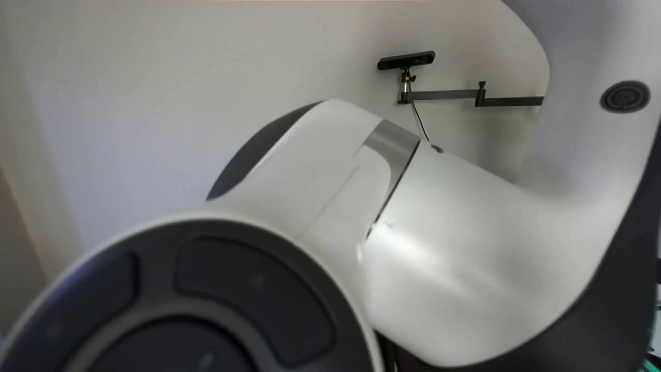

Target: Unstack the two books.

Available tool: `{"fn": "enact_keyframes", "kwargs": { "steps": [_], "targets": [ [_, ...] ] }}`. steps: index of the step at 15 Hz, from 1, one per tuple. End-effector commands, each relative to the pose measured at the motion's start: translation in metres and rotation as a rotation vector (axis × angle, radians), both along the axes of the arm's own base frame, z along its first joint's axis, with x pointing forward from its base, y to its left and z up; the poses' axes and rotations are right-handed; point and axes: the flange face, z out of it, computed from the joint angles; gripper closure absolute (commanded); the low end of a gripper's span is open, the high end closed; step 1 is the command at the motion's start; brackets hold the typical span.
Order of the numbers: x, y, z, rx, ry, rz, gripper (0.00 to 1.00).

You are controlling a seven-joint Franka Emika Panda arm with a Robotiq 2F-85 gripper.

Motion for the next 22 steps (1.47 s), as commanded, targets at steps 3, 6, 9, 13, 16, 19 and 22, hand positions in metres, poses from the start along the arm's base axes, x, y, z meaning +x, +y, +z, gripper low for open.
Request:
{"fn": "enact_keyframes", "kwargs": {
  "steps": [3, 6, 9, 13, 16, 19, 22],
  "targets": [
    [-0.002, -0.009, 0.054, 0.175, -0.041, -0.040, 0.00],
    [-0.005, -0.034, 0.075, 0.269, -0.075, -0.036, 0.00],
    [-0.015, -0.064, 0.089, 0.342, -0.112, -0.019, 0.00],
    [-0.036, -0.098, 0.096, 0.470, -0.146, -0.054, 0.00],
    [-0.056, -0.115, 0.100, 0.558, -0.144, -0.089, 0.00],
    [-0.076, -0.132, 0.102, 0.590, -0.122, -0.116, 0.00],
    [-0.092, -0.147, 0.105, 0.601, -0.094, -0.159, 0.00]
  ]
}}
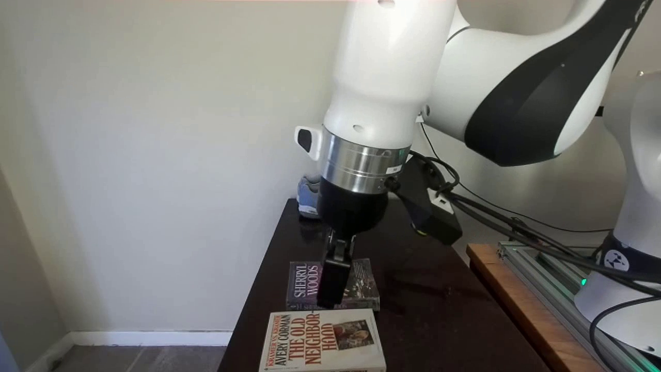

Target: Unstack the two books.

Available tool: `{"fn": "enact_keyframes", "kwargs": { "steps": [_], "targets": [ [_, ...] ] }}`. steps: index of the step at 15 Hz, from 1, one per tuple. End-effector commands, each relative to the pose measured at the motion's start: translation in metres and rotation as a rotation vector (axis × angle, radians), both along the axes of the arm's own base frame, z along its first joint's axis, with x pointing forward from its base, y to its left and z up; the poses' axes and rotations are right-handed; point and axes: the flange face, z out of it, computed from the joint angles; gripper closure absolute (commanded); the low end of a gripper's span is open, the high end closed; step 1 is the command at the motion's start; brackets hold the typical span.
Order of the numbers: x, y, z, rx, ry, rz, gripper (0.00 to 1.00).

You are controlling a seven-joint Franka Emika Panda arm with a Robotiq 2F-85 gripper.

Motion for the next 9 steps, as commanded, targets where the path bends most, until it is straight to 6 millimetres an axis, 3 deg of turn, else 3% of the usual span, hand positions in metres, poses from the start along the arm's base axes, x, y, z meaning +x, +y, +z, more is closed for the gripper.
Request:
{"fn": "enact_keyframes", "kwargs": {
  "steps": [1, 9],
  "targets": [
    [-0.026, -0.017, 0.013, 0.023, 0.030, -0.026, 0.00],
    [-0.035, -0.042, 0.036, 0.018, 0.102, -0.104, 0.00]
  ]
}}
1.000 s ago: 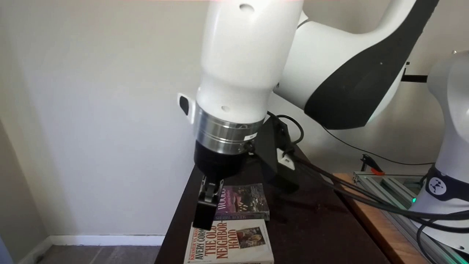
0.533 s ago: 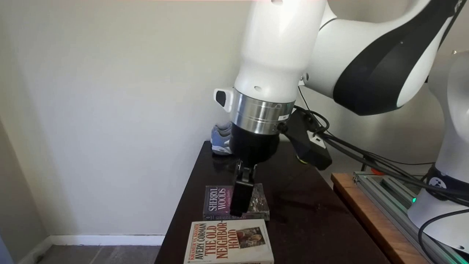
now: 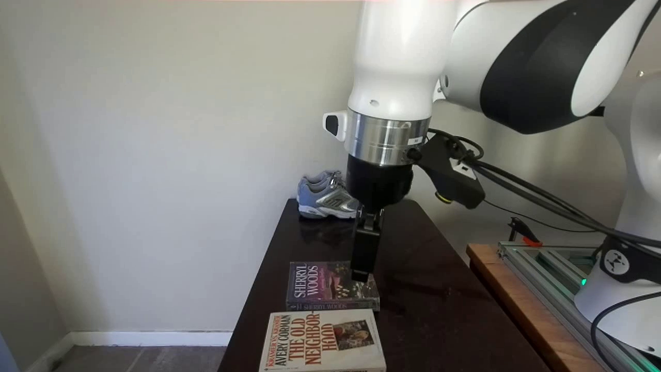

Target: Unstack the two books.

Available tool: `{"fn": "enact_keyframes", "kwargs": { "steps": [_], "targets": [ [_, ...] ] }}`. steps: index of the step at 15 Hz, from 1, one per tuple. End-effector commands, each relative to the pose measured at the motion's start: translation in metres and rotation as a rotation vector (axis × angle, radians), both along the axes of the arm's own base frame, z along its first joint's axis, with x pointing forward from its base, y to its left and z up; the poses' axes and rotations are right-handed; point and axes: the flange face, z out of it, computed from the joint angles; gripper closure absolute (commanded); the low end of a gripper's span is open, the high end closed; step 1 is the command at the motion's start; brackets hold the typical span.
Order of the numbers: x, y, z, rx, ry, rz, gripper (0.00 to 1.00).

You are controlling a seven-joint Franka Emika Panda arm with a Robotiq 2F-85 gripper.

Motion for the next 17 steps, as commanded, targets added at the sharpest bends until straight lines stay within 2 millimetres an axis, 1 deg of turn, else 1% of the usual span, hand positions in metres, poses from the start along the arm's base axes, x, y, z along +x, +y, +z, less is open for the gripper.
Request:
{"fn": "enact_keyframes", "kwargs": {
  "steps": [1, 5, 9, 13, 14, 17],
  "targets": [
    [-0.007, -0.013, 0.023, 0.003, 0.013, -0.013, 0.00],
    [-0.002, -0.021, 0.047, -0.002, -0.028, 0.035, 0.00],
    [-0.003, -0.026, 0.058, 0.024, -0.030, 0.048, 0.00],
    [-0.003, -0.029, 0.064, 0.056, -0.028, 0.060, 0.00],
    [0.001, -0.025, 0.056, 0.037, -0.039, 0.056, 0.00],
    [0.001, -0.025, 0.056, 0.037, -0.037, 0.057, 0.00]
  ]
}}
